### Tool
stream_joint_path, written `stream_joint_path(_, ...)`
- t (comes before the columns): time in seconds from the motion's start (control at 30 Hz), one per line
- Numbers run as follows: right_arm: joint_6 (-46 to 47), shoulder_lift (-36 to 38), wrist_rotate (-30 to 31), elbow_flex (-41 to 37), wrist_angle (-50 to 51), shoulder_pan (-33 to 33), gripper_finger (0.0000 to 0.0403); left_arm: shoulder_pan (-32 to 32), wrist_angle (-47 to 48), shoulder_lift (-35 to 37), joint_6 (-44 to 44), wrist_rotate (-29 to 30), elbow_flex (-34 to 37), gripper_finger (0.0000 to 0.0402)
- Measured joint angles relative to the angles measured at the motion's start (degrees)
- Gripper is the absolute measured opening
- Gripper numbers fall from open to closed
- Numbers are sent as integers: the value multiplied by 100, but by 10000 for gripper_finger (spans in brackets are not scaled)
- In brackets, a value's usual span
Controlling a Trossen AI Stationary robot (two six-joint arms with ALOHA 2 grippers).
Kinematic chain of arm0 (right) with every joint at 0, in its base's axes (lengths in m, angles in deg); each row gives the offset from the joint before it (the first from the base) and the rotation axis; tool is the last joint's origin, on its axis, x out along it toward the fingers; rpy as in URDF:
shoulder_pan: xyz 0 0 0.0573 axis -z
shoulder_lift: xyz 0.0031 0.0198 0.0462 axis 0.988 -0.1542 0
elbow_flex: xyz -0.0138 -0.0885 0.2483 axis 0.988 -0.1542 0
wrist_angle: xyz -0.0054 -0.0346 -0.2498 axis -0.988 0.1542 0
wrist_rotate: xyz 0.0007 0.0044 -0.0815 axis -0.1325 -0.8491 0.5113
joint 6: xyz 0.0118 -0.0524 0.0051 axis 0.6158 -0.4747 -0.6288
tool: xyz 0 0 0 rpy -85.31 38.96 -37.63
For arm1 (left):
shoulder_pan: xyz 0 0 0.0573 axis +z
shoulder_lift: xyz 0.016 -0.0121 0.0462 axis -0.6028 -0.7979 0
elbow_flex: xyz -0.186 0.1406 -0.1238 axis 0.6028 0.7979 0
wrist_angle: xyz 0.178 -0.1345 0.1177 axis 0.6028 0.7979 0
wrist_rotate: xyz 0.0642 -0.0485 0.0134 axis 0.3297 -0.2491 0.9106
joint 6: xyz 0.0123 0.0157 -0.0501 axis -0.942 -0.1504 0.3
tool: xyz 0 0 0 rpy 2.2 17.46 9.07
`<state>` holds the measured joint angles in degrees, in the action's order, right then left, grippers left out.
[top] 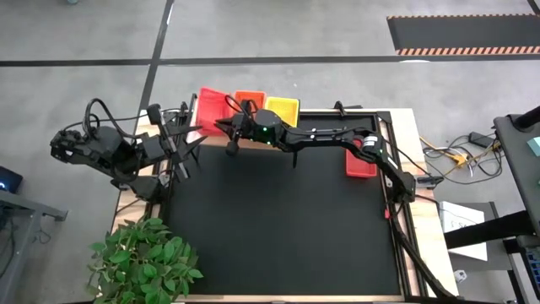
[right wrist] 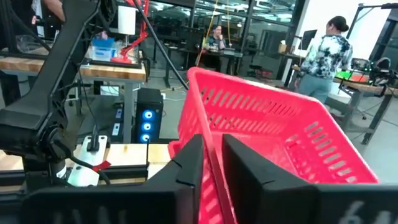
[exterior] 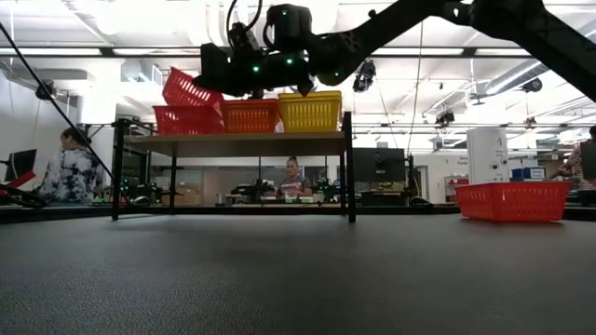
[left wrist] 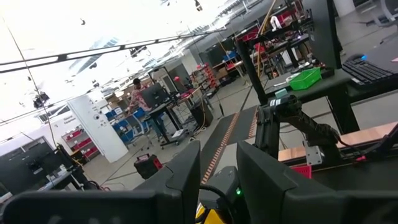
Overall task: Stack baskets on shelf by color
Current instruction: Stack the bottom red bin on the other red bin on the shelf
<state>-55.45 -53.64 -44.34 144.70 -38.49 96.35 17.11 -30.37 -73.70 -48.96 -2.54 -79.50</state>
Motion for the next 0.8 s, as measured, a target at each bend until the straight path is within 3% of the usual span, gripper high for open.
stream_joint_path(0.23,69,33,-2,-2,19,-7,116,0,66,0,-2,2,2,89)
stream_joint_path(0.4,-104,428,-61,-4,478,-78,142,0,182,-16,46,7,83,89)
stream_joint_path(0.57,-726,1337,-210,-4,2215,-166,138,0,196,-102,129,57,327,89)
stream_joint_path(0.8,-1184,2896,-212,-4,5362,-254,93,20,201,-497,234,168,540,78)
